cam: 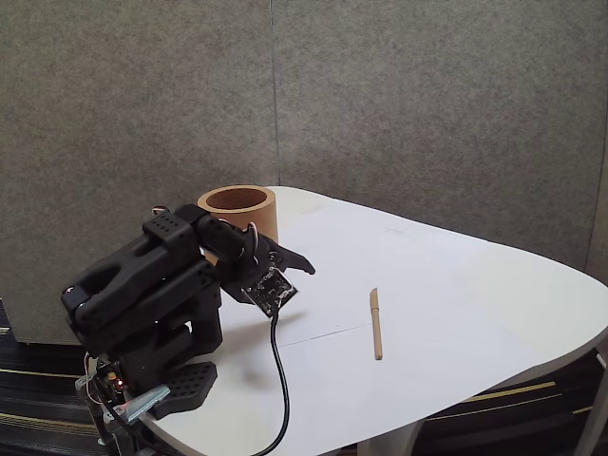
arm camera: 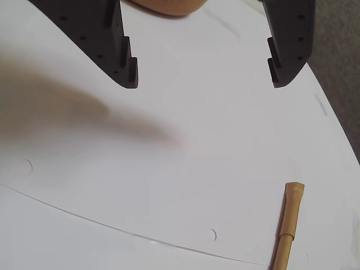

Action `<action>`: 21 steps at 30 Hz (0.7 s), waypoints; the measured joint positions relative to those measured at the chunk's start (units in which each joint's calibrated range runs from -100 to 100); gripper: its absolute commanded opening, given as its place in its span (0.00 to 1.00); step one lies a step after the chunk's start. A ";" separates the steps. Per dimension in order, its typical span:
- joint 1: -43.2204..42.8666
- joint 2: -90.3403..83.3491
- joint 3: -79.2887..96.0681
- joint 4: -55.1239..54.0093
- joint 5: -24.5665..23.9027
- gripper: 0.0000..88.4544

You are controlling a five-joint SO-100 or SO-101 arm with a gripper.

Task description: Grab the pen and put it in the pen holder.

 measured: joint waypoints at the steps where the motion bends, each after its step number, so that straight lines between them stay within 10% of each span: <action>1: -0.07 0.00 0.00 0.00 0.00 0.37; 21: -0.22 20.24 -42.33 0.08 -0.20 0.37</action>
